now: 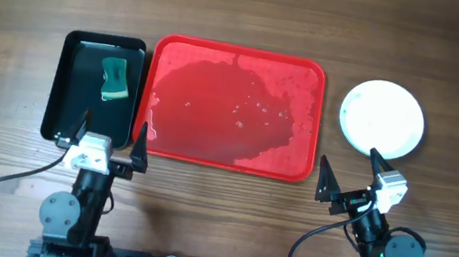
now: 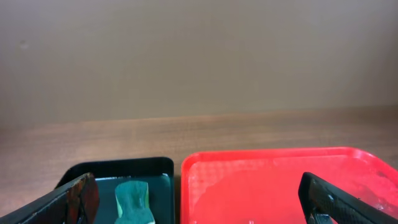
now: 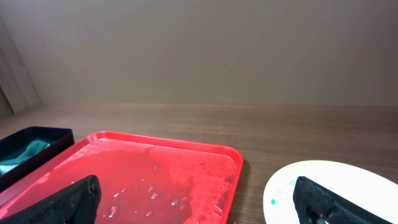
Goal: Clean dirty plates on tray and stack at the side
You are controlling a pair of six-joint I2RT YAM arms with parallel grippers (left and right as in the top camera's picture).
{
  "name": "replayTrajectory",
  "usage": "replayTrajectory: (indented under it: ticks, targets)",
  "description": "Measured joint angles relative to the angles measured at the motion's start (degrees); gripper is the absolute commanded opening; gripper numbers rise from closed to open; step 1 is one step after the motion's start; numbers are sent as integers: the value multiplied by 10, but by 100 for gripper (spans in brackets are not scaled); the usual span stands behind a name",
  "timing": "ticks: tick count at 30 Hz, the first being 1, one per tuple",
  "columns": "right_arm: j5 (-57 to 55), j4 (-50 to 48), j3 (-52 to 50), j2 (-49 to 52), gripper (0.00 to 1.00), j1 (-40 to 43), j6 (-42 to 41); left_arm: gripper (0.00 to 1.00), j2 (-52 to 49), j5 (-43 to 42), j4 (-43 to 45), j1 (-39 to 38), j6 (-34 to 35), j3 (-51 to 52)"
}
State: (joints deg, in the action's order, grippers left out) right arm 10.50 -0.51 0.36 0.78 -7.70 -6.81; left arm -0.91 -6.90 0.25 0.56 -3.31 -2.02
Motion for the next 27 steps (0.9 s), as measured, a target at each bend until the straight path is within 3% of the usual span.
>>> replayTrajectory:
  ticks: [7, 27]
  targets:
    - [0, 0, 0, 0, 100, 0, 0, 100, 1, -1, -39, 0, 0, 12]
    - [0, 0, 0, 0, 100, 0, 0, 100, 1, -3, -39, 0, 0, 12]
